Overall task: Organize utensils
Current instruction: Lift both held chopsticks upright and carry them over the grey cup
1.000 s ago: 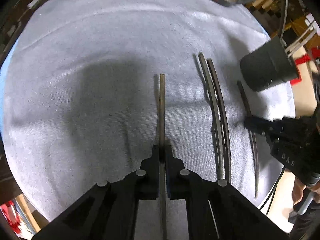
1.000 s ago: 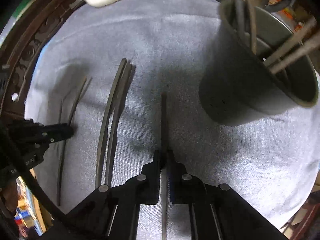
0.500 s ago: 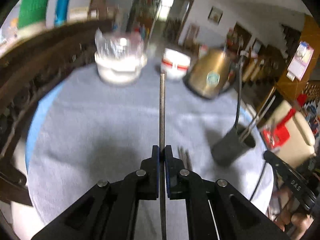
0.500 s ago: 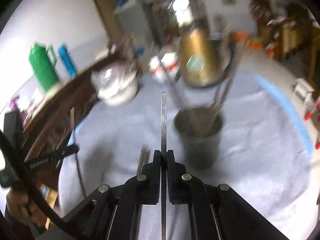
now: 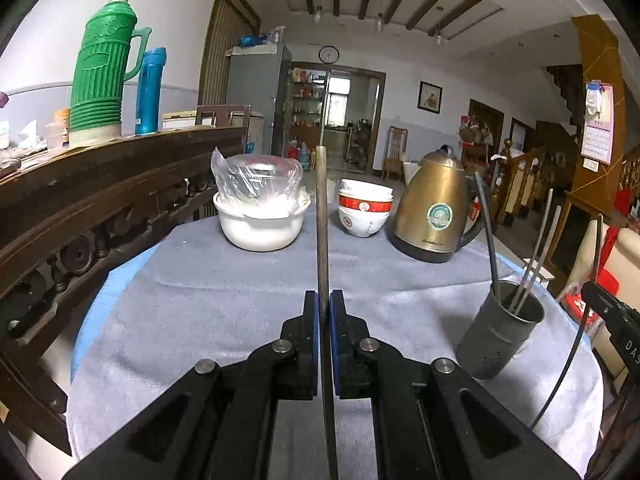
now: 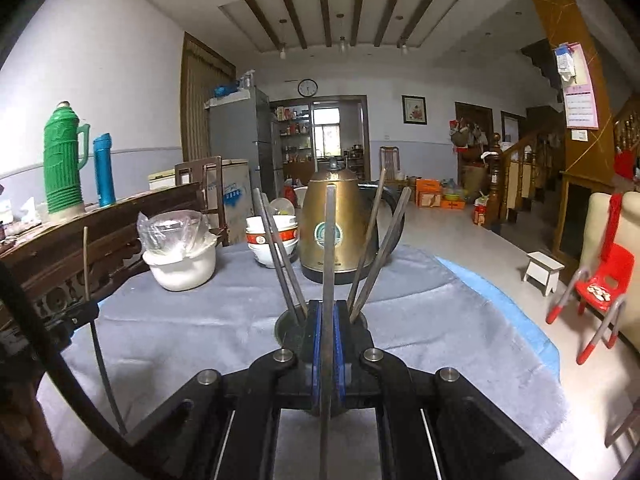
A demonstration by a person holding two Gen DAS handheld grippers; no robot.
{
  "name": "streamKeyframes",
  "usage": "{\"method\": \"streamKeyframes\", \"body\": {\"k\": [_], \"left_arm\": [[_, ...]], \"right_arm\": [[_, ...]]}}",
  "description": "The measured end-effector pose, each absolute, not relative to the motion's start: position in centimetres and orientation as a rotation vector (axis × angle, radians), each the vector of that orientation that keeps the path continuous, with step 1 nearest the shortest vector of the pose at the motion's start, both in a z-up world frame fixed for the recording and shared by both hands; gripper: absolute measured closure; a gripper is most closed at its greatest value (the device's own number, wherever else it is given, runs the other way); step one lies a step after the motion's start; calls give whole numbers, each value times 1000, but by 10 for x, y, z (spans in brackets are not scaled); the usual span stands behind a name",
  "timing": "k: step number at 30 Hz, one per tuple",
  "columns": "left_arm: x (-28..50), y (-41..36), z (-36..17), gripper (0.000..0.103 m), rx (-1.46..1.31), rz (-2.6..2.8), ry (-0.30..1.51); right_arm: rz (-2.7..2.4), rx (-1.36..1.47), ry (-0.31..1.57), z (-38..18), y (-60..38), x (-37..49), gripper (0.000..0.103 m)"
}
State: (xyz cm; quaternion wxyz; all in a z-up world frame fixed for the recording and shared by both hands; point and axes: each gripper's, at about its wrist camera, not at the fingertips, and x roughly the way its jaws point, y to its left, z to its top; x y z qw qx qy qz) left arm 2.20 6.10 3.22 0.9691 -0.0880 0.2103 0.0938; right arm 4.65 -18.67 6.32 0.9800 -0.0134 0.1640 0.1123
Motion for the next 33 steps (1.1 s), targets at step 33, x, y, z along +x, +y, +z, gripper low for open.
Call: {"method": "streamKeyframes", "body": {"k": [33], "left_arm": [[-56,72,45,98,-351,94,470]], "right_arm": [[250,76,392,68,-232,-30,97]]}}
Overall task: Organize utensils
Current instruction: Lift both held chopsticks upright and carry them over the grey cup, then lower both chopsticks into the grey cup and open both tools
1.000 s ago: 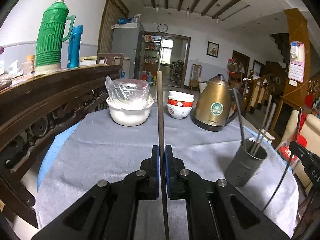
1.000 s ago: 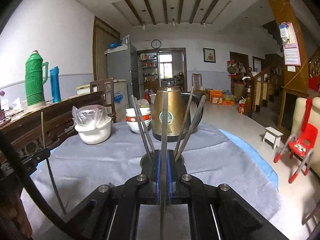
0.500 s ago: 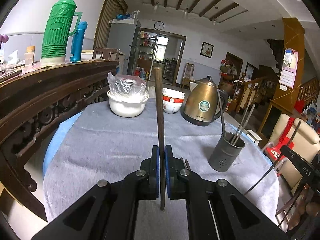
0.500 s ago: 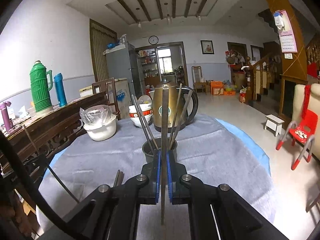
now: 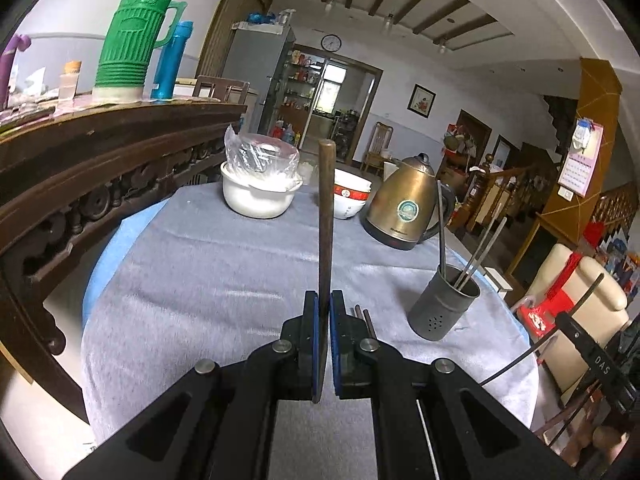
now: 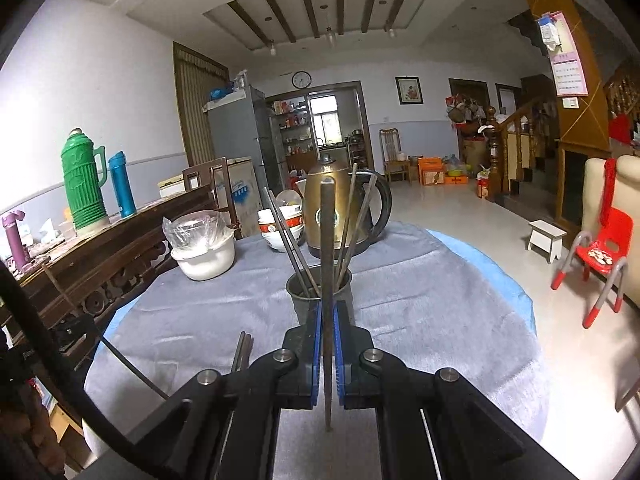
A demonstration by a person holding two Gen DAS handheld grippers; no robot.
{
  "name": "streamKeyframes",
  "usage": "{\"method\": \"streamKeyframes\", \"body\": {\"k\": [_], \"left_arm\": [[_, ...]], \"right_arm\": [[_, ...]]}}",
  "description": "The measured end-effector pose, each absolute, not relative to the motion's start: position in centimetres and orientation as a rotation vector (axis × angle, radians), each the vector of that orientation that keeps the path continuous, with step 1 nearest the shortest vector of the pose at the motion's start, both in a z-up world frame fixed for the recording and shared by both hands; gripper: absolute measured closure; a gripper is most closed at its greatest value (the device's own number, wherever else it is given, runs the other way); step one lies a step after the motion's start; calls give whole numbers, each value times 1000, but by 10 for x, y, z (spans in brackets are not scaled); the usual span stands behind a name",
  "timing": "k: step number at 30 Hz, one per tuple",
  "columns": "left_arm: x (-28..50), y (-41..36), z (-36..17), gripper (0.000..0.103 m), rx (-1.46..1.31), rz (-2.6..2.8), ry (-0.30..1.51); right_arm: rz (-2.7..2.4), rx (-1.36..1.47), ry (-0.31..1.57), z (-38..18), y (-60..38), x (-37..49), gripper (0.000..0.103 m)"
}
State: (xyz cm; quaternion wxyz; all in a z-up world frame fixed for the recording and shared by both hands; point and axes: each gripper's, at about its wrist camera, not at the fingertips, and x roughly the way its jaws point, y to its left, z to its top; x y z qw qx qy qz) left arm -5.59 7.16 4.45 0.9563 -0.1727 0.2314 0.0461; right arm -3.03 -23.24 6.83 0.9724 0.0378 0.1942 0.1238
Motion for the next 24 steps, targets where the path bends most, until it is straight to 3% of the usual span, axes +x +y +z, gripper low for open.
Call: {"method": "streamKeyframes", "body": {"k": [11,24], "left_arm": [[-36,86,68,98,-471,53,477],[8,57,83,98,-372,130,604]], "right_arm": [[267,120,318,100,-234,-22,97],[320,160,337,113,-228,-11,97]]}}
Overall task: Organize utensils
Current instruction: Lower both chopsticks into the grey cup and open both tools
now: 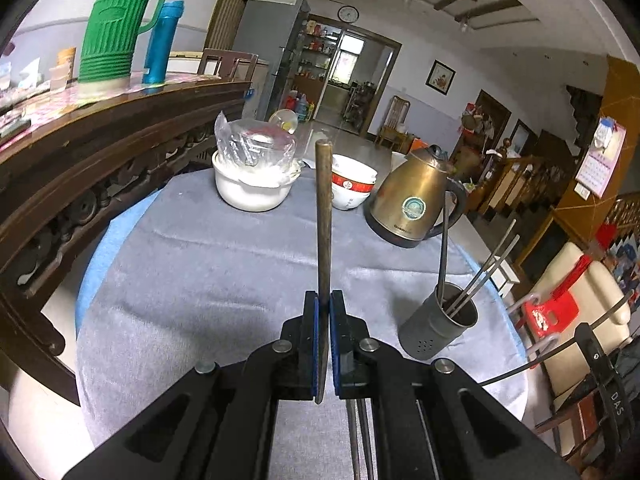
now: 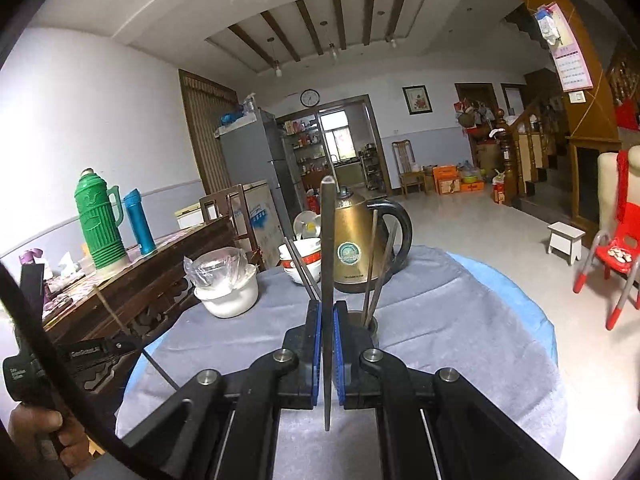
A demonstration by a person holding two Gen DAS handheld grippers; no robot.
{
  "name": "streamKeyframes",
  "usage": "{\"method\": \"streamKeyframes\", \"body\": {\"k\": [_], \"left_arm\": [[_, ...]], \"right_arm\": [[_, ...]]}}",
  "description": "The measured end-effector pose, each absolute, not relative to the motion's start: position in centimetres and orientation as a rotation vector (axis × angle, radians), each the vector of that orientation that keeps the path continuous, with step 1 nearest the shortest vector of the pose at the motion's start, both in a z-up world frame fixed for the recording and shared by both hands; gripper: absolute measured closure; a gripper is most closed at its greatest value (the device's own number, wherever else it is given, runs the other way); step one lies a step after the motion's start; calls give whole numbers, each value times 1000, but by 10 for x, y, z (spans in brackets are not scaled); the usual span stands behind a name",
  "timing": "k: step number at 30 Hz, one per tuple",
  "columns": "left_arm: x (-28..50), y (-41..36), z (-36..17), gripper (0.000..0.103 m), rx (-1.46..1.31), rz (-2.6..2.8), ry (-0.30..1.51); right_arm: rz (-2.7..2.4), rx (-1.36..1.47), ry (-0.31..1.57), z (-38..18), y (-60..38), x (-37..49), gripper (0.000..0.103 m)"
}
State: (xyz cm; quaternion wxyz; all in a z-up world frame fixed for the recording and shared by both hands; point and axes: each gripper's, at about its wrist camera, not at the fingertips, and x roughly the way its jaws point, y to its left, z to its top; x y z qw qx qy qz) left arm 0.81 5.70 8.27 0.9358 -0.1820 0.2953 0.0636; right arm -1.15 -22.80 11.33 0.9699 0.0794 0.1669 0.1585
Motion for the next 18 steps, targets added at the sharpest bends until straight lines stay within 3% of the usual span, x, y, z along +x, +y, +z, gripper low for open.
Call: {"method": "streamKeyframes", "body": {"k": [18], "left_arm": [[11,52,92,98,-360,120,600]], "right_arm": [[341,172,339,116,-229,-8,97]]}}
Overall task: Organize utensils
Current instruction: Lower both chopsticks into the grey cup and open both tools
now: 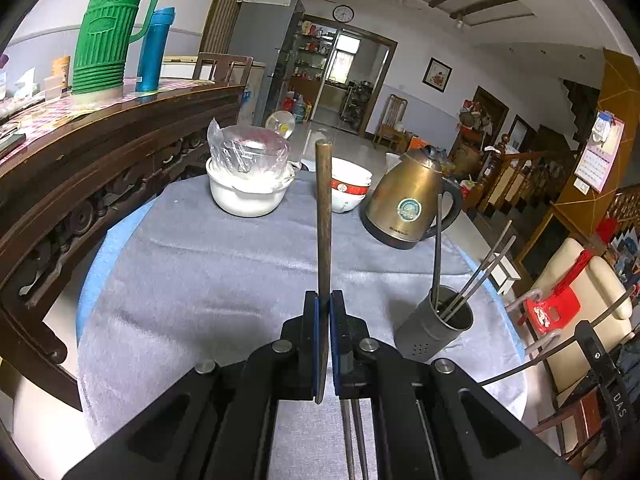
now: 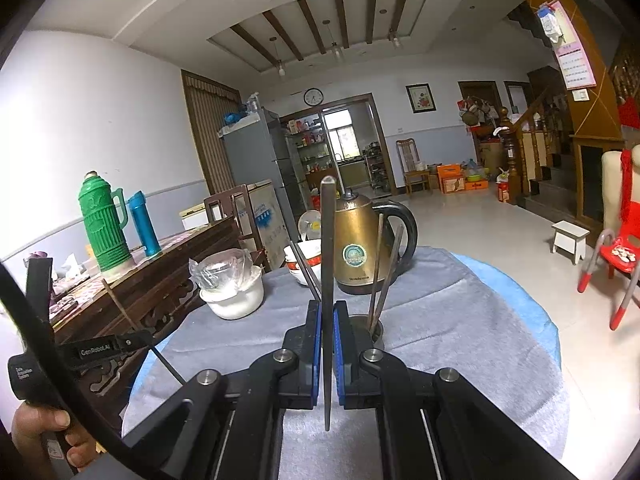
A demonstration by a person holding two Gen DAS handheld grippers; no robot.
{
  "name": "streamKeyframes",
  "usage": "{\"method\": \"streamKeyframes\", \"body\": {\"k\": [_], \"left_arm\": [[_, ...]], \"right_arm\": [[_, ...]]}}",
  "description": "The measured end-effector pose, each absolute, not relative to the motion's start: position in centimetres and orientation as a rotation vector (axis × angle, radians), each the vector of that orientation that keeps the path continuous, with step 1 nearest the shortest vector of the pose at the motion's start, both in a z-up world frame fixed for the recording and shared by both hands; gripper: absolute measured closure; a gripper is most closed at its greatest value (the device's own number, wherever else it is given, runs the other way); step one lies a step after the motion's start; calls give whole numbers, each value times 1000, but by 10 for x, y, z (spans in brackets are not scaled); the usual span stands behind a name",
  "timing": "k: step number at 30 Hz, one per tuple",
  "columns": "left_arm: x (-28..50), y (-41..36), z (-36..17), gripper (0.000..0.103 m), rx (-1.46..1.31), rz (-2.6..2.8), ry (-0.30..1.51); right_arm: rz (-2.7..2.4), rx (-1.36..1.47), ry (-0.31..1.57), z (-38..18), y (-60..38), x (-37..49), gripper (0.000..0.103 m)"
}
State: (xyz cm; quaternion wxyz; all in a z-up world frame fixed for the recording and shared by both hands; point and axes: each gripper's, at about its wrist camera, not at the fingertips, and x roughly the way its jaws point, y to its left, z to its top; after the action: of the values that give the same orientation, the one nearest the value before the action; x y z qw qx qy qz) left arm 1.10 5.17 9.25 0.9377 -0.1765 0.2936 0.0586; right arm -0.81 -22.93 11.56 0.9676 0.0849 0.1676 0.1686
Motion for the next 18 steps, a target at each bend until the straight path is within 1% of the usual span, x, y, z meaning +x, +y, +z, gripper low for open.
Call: {"method": "streamKeyframes", "body": {"k": [8,18], "left_arm": [[17,58,107,98,-405,76,573],[42,43,155,98,-449,-40,496]], "right_arm": [[350,183,325,126,-233,-5,97],[350,224,242,165,-254,11,97]]}}
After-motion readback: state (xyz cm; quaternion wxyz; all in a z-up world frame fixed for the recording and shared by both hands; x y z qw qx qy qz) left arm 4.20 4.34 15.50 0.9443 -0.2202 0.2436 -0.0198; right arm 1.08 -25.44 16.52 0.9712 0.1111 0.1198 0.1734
